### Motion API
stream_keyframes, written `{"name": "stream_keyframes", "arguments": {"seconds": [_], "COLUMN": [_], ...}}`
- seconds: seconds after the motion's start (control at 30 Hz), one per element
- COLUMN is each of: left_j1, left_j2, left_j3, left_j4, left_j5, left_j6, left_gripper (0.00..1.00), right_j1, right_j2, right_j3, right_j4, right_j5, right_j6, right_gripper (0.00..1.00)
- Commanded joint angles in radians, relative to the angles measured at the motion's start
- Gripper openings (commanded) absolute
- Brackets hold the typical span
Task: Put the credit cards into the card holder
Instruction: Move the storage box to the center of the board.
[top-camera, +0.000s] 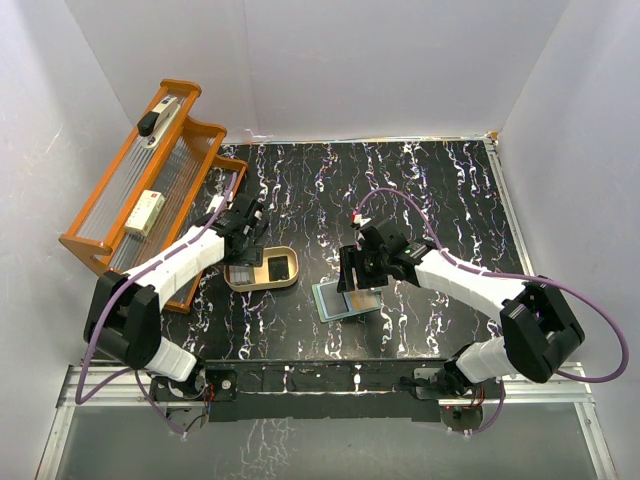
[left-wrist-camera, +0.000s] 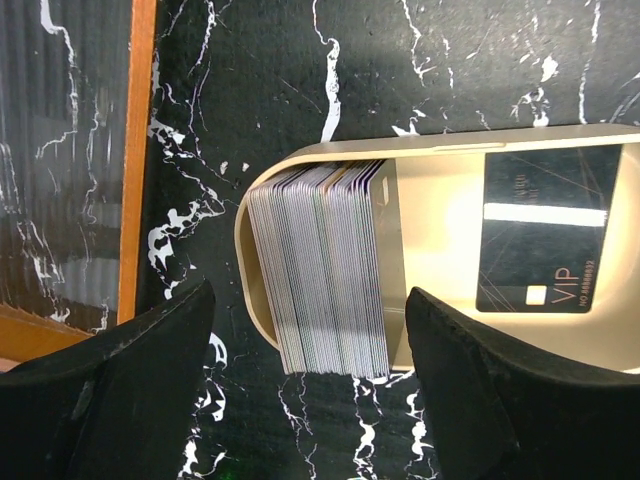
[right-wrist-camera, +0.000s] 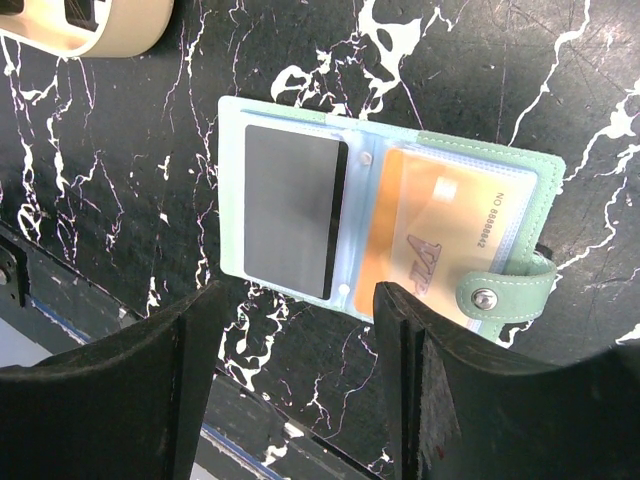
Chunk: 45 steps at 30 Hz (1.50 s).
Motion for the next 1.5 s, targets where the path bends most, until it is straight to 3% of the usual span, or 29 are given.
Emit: {"name": "stream_keyframes", "arguments": {"seconds": [0.0, 0.67, 1.23, 1.3, 1.47], "left_j1": [0.021, 0.042, 0.042, 0.042, 0.042], "left_j2": [0.031, 0.067, 0.063, 0.059, 0.037], "left_j3": [-0.008, 0.018, 0.049, 0.056, 0.038], "left_j4": [0.002, -0.050, -0.054, -0.051, -0.006], "left_j5": [0.009, -0.096, -0.043, -0.010, 0.053], "left_j6": [0.033, 0.047, 0.054, 0.048, 0.018], "left_gripper": [0.76, 0.74, 0.55, 0.56, 0.68], "right_j1": [0.004, 0.003, 0.004, 0.004, 0.004], "right_j2": [-0.036, -0.060, -0.043, -0.043, -0.034], "right_j3": [0.009, -0.002, 0.009, 0.016, 0.034], "right_j4": [0.059, 0.057, 0.065, 0.070, 0.103], "right_j5": [-0.004, -0.025, -0.041, -0.041, -0.058], "right_j6": [-0.012, -0.013, -0.008, 0.005, 0.057], "right_gripper": [0.59, 0.60, 0.60, 0.60, 0.59]}}
